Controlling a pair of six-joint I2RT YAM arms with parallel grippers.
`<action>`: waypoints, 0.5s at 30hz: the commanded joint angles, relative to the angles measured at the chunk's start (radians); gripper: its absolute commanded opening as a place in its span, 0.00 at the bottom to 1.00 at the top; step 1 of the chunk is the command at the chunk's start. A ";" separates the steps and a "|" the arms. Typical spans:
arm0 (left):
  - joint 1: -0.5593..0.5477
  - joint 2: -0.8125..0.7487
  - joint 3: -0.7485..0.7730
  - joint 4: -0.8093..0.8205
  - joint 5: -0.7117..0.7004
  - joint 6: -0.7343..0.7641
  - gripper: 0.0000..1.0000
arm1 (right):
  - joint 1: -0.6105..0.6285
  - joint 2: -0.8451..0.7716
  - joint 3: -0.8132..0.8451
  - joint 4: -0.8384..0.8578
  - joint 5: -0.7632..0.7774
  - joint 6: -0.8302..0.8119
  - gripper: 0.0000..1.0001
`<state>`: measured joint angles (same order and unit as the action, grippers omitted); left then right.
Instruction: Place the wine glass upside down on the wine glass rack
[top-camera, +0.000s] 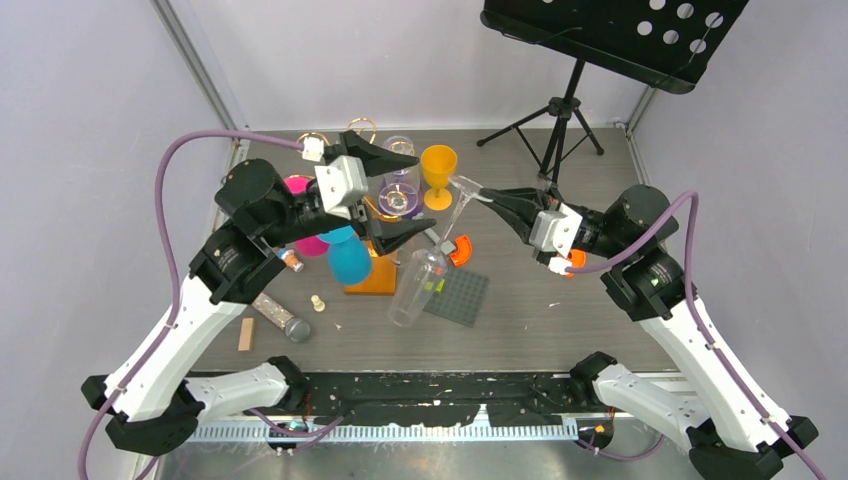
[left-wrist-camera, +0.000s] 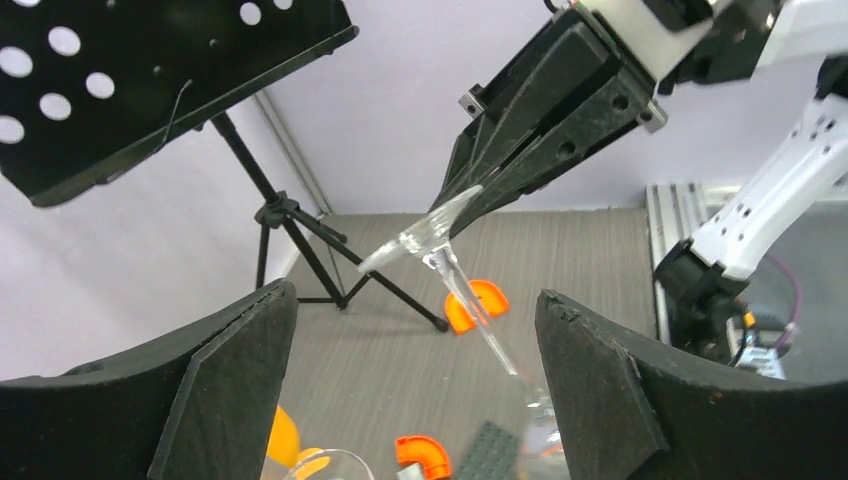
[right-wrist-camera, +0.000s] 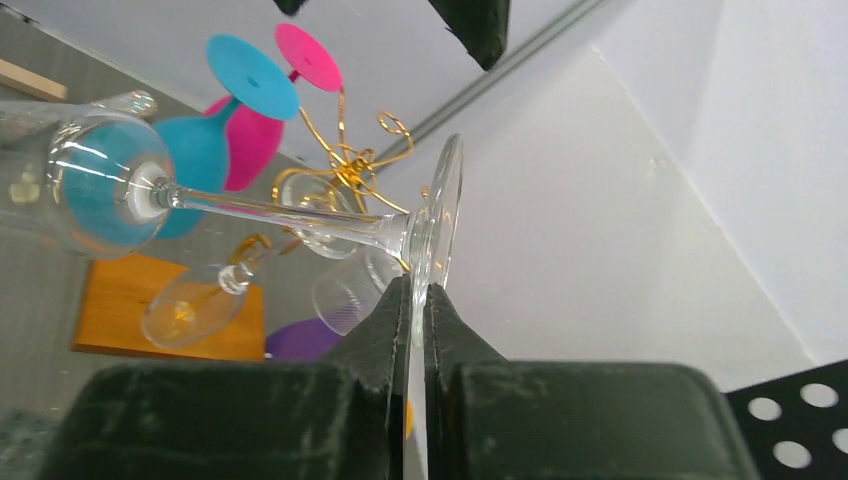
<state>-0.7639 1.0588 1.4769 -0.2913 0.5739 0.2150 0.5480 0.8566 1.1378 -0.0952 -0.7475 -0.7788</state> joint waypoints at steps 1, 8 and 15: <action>-0.001 -0.029 -0.059 0.183 -0.059 -0.279 0.87 | 0.011 -0.014 0.005 0.195 0.077 -0.088 0.05; -0.001 -0.004 -0.118 0.267 0.023 -0.467 0.80 | 0.056 0.008 0.015 0.294 0.068 -0.106 0.05; -0.001 0.026 -0.126 0.284 0.040 -0.519 0.71 | 0.094 0.008 0.013 0.347 0.083 -0.127 0.05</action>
<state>-0.7639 1.0821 1.3495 -0.0826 0.5858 -0.2371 0.6258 0.8753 1.1282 0.1123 -0.6983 -0.8867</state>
